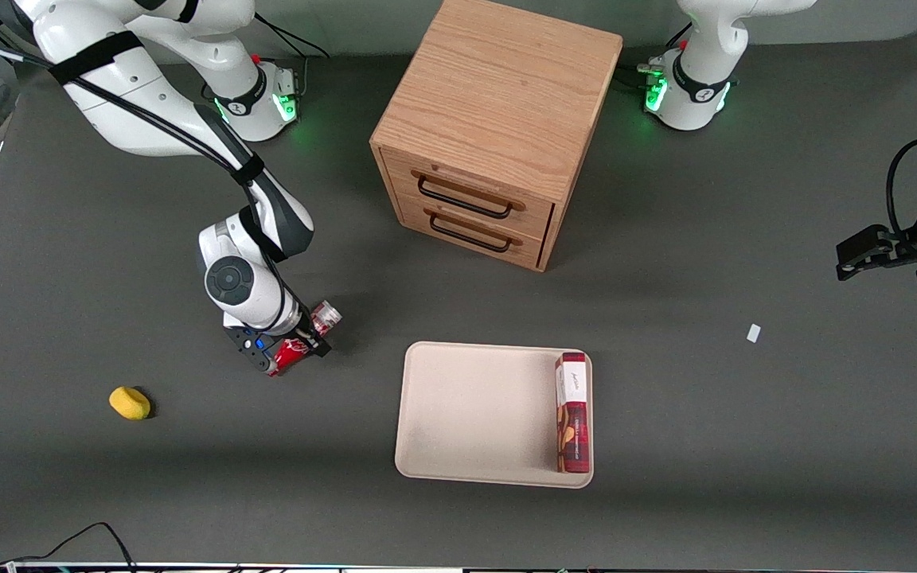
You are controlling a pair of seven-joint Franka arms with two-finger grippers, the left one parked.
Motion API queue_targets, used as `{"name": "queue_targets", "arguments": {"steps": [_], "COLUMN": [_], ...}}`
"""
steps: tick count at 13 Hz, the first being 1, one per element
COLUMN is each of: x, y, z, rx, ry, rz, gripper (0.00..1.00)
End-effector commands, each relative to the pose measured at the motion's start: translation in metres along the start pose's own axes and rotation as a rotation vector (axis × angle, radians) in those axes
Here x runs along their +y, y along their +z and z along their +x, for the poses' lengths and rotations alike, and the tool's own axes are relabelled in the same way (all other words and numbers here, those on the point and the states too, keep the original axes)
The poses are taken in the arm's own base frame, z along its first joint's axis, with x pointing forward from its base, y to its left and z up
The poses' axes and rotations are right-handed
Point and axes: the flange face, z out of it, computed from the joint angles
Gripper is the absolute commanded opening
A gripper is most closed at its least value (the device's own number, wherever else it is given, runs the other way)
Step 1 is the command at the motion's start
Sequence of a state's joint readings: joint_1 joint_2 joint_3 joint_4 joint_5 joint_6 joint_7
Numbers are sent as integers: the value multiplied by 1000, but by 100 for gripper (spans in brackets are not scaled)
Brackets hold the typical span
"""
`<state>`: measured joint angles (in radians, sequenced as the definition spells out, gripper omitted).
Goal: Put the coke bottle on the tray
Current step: 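Close the right gripper around the bottle's body, then lift the bottle upright and carry it toward the white tray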
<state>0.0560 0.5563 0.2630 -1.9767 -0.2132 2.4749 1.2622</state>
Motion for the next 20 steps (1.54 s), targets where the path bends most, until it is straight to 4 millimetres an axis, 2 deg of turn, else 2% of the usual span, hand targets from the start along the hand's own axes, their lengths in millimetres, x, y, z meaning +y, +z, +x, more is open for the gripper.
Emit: {"name": "queue_targets", "arguments": {"steps": [1,3,4,5,6,8,9,12,13,14,15,17,20], "x": [-4,-4,-5,-6,-8,-16,-28,-79,-97,-108,-118,-151,-205], "y": [-1,-1,-3,-7,-17,-57,-82,-150,-169,-179,-184,-187,-167], "z": [0,1,1,2,4,12,14,9,9,19,26,20,-23], "rx": [22,23,24,28,39,65,68,71,78,86,94,126,153], "ry": [12,12,8,4,-2,-64,-119,-209,-270,-304,-337,-478,-585], "rz": [11,16,18,21,31,16,7,46,68,93,120,165,213], "gripper": [38,27,14,7,5,4,4,5,5,5,5,6,6]}}
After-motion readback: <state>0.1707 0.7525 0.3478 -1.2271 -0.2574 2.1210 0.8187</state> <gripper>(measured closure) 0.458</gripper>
